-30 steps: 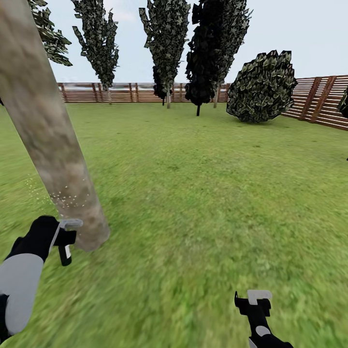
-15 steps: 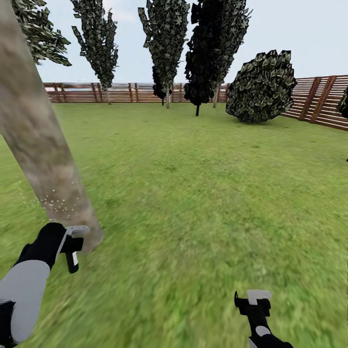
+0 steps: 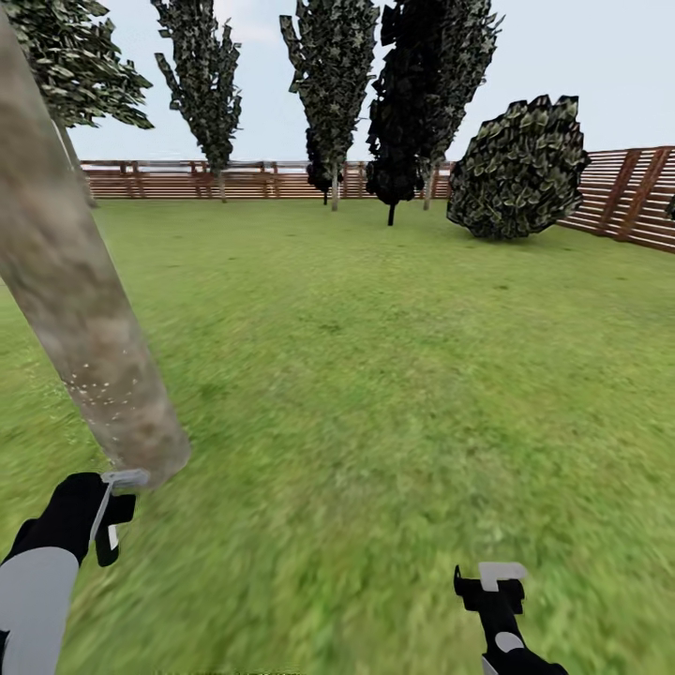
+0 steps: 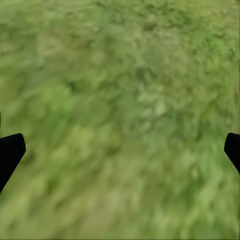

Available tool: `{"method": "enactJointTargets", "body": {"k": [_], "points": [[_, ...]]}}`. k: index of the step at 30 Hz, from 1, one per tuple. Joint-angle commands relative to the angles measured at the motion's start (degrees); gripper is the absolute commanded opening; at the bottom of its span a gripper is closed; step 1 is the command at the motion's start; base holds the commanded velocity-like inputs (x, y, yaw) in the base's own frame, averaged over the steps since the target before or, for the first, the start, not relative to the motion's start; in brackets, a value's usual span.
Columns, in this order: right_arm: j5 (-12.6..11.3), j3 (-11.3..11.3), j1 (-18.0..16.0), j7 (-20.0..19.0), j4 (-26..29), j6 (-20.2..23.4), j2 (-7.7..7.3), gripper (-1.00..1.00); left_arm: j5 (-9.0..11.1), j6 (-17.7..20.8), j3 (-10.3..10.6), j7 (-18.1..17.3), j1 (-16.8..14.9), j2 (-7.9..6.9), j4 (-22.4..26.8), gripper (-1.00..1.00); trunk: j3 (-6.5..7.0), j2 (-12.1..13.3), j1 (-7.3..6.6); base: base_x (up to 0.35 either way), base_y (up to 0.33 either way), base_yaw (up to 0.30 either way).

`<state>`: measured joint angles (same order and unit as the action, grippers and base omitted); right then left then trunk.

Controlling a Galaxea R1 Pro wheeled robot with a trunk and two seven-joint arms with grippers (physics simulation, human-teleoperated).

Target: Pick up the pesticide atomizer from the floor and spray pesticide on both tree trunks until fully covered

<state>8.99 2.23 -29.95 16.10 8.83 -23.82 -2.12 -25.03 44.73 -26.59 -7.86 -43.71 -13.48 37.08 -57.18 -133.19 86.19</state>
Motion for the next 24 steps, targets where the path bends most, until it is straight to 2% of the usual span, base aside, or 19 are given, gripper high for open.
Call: {"method": "enactJointTargets", "body": {"k": [1,7,13,17,24], "points": [[0.6,0.2,0.0,0.3,0.0,-0.1,0.04,1.0,-0.6,0.1,-0.2,-0.5,-0.1,0.17,0.0,-1.0,-0.05,0.0,-0.01,0.0,-0.105,0.272],[0.6,0.2,0.0,0.3,0.0,-0.1,0.1,1.0,-0.5,0.1,0.0,-1.0,-0.1,2.15,-0.6,-1.0,-0.05,0.0,-0.01,0.016,-0.022,0.276],[0.6,0.2,0.0,0.2,0.0,-0.1,0.1,1.0,-0.5,0.2,0.1,-1.1,-0.1,2.48,-0.7,-1.0,-0.05,0.0,-0.01,0.287,0.0,0.258],[0.6,0.2,0.0,0.3,0.0,-0.1,0.03,1.0,-0.5,0.2,0.1,-0.5,-0.1,3.75,-0.6,-1.0,-0.05,0.0,-0.01,0.33,-0.021,0.042],[0.6,0.2,0.0,0.3,0.0,-0.1,0.02,1.0,-0.5,0.2,0.0,-0.4,-0.1,3.99,-0.3,-1.0,-0.05,0.0,-0.01,0.28,-0.154,0.001]]}}
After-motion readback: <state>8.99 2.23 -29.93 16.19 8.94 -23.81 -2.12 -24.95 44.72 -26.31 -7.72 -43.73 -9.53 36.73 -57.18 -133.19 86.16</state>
